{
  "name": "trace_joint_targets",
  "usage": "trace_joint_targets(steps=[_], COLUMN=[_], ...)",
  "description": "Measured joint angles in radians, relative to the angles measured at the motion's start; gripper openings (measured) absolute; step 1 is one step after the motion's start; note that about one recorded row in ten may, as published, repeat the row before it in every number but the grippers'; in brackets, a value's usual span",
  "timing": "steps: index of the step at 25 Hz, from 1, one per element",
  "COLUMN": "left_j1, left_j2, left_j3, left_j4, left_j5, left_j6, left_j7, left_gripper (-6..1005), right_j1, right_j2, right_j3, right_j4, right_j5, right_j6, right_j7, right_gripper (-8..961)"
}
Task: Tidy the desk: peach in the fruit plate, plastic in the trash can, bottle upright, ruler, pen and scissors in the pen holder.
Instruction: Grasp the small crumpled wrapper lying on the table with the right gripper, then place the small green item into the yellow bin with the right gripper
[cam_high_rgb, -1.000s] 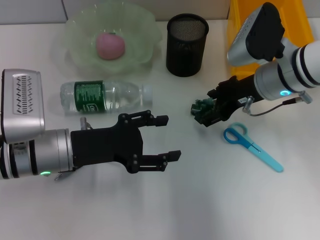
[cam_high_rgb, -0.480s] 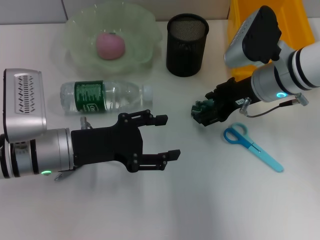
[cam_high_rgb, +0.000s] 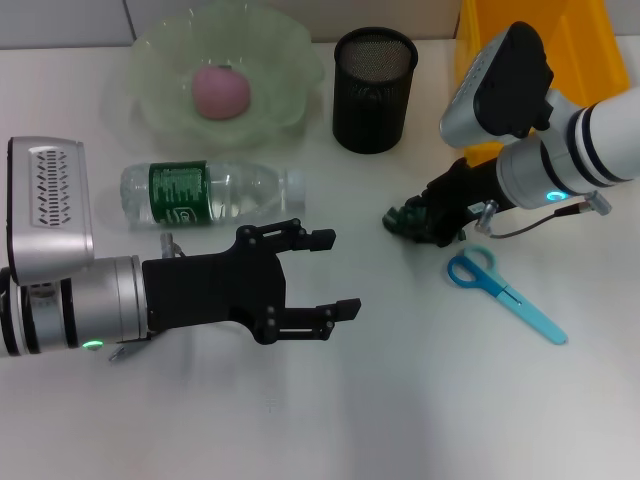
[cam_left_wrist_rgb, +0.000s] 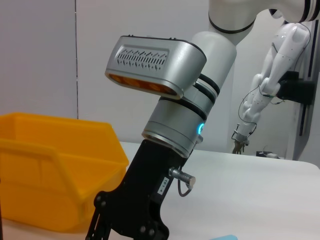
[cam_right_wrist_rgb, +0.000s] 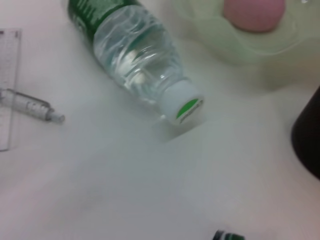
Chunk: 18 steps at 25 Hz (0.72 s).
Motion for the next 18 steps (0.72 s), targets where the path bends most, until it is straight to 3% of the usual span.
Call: trace_joint_targets(steps=[10,13,18], left_j1=[-0.001,-0.001,0.000], left_j2=[0.000,0.000,0.000], left_j3=[0.000,-0.005,-0.008], left_j4=[0.000,0.000,0.000], left_j5=[-0.004,-0.005,-0.006], left_j6=[0.001,0.001,0.001], left_j7=[0.000,0.000,0.001], left_gripper=[815,815,815], right_j1=[-0.055,-0.108,-0.233], right_j2=[0.001,0.001,0.000], right_j3=[0.000,0.002,0.014], right_j4=[-0.062,-0.125,-0.236], right_j5=[0.038,0.109,0.279], right_j6=[0.011,0.010,0.000], right_j7=[-0.005,-0.019,-0.092], right_gripper=[201,106,54])
